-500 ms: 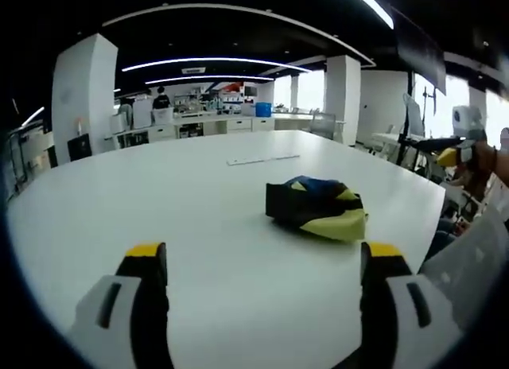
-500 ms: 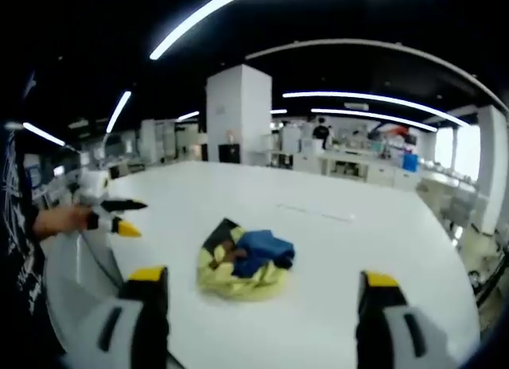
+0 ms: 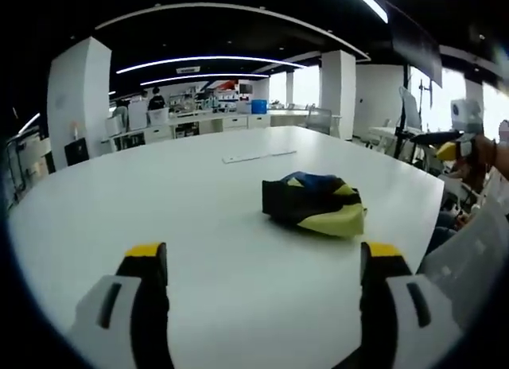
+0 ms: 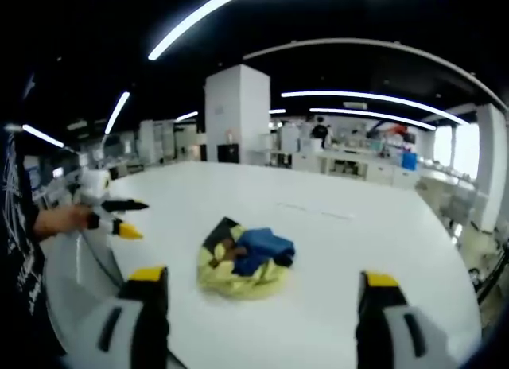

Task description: Fold the garment on the visible template until the final outline fits inside the template.

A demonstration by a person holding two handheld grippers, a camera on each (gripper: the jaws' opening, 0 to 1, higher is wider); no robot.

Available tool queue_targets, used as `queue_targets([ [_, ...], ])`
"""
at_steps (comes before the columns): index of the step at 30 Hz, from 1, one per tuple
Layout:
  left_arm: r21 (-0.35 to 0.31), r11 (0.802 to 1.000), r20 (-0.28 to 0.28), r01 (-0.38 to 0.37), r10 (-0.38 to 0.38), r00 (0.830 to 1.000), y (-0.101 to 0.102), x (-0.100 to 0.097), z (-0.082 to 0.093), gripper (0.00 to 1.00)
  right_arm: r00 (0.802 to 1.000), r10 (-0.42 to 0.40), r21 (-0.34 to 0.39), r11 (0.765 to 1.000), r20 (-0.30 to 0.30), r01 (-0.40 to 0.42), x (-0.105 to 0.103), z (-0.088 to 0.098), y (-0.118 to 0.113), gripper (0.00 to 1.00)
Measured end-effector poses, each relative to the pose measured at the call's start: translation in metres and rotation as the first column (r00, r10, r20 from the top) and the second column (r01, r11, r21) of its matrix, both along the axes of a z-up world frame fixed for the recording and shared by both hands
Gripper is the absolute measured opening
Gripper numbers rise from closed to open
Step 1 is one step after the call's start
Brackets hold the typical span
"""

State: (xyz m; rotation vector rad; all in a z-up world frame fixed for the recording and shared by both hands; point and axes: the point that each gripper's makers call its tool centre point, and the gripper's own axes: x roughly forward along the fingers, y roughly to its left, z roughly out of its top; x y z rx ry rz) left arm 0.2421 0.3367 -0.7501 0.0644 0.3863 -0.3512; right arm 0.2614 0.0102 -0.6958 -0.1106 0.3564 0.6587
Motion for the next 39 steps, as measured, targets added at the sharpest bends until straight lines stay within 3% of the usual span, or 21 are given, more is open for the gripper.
queue_targets([
  [17,0.006,1.000,-0.009,0.019,-0.019,1.000,-0.004,-0.001,-0.001,0.97,1.000,0.008,-0.002,1.000,0.003,-0.008,0.002,-0.002,0.001,1.00],
  [21,-0.019,0.999,-0.016,0.045,-0.045,0.999,-0.009,-0.002,-0.001,0.96,0.999,0.028,-0.010,1.000,0.020,-0.027,0.005,0.003,0.005,1.00],
  [24,0.013,0.997,-0.032,0.079,-0.079,0.996,-0.013,-0.005,-0.002,0.93,0.998,0.048,-0.023,0.999,0.033,-0.048,0.006,0.004,0.009,0.99],
  [30,0.021,0.993,-0.015,0.118,-0.118,0.993,-0.015,0.005,0.003,0.85,0.995,0.092,-0.023,0.996,0.043,-0.091,0.013,0.001,0.023,0.88],
  [34,0.060,0.984,0.001,0.168,-0.168,0.986,-0.025,0.008,0.009,0.73,0.987,0.160,-0.063,0.985,0.033,-0.157,0.019,-0.010,0.034,0.73],
  [39,0.056,0.973,0.008,0.222,-0.223,0.975,-0.032,0.023,0.012,0.64,0.981,0.192,-0.044,0.981,0.014,-0.191,0.029,-0.017,0.047,0.54],
])
